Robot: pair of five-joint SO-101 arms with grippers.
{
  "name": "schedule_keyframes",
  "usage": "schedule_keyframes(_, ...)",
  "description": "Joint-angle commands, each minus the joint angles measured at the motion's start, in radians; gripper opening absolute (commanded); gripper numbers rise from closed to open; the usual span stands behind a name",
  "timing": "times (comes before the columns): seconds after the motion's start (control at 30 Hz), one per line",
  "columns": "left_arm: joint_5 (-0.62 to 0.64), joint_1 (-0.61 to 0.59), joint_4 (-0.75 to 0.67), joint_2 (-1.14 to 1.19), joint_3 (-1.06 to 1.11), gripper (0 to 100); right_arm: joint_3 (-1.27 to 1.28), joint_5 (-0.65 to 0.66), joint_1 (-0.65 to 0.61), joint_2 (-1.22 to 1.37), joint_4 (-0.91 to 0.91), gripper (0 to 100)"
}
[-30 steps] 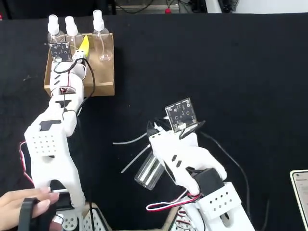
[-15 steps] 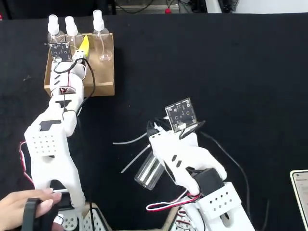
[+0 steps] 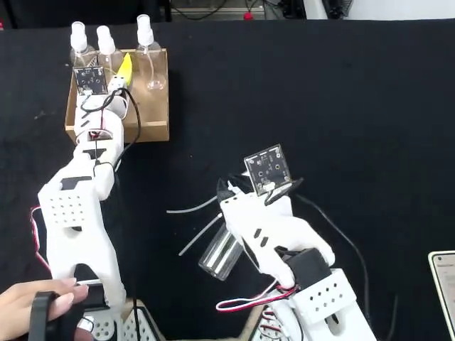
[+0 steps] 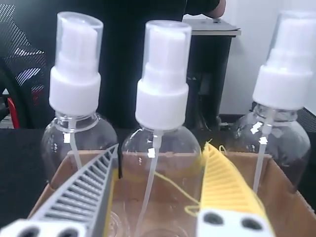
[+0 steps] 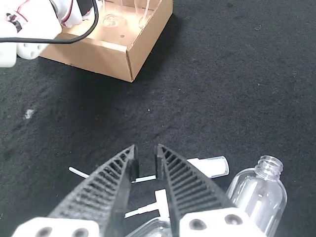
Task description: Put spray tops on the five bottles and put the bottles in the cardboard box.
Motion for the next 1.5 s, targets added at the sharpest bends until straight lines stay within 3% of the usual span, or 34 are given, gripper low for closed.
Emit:
schedule_keyframes(0.0, 0.003, 0.022, -0.006, -0.005, -0.033, 19, -0.012, 0.009, 0.015, -0.024, -0.023, 5.7)
schedule_keyframes(0.33, 0.002, 0.016, -0.006, -0.006, -0.035, 20, -0.012, 0.009, 0.017, -0.024, -0.023, 5.7)
schedule_keyframes(0.5, 0.002, 0.013, -0.006, -0.006, -0.033, 28, -0.012, 0.009, 0.017, -0.024, -0.023, 5.7)
schedule_keyframes(0.7, 0.002, 0.012, -0.006, -0.006, -0.033, 23, -0.012, 0.009, 0.017, -0.024, -0.023, 5.7)
schedule_keyframes(1.47, 0.002, 0.008, 0.002, -0.144, 0.070, 24, -0.012, 0.009, 0.017, -0.024, -0.023, 5.7)
